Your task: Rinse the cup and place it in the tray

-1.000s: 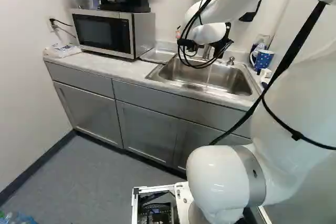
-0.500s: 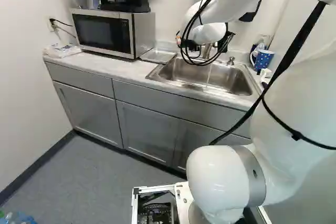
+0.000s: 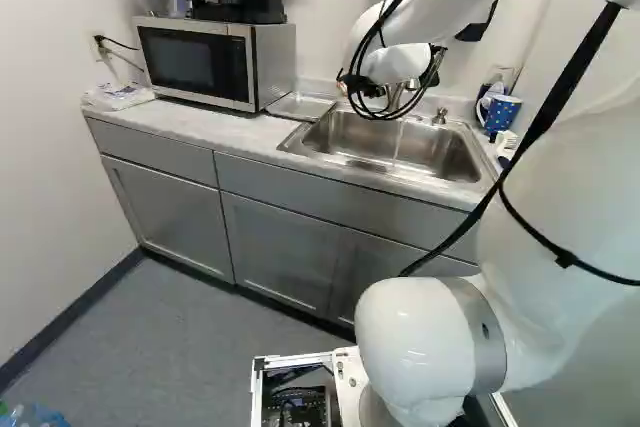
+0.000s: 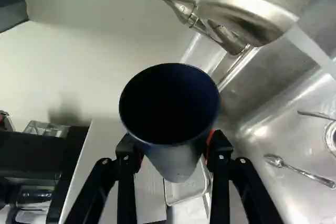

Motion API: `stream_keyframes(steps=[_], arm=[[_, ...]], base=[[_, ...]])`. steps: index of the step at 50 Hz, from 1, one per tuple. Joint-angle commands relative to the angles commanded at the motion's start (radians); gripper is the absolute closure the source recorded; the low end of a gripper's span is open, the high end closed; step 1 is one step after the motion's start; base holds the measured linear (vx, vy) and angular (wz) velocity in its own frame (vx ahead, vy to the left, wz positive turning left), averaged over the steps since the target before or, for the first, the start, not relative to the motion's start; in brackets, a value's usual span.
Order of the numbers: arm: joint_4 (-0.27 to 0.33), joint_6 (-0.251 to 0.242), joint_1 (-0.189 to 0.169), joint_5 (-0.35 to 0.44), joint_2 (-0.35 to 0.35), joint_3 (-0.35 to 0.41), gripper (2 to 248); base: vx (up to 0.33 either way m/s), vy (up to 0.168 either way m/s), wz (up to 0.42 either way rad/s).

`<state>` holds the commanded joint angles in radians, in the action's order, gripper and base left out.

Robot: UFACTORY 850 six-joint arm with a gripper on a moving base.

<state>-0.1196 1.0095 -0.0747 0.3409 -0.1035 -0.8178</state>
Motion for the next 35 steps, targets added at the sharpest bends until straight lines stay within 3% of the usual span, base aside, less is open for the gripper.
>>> stream_keyframes(steps=[35], arm=[[0.000, -0.369, 0.000, 0.000, 0.000, 0.000, 124]], base=[[0.000, 0.000, 0.000]])
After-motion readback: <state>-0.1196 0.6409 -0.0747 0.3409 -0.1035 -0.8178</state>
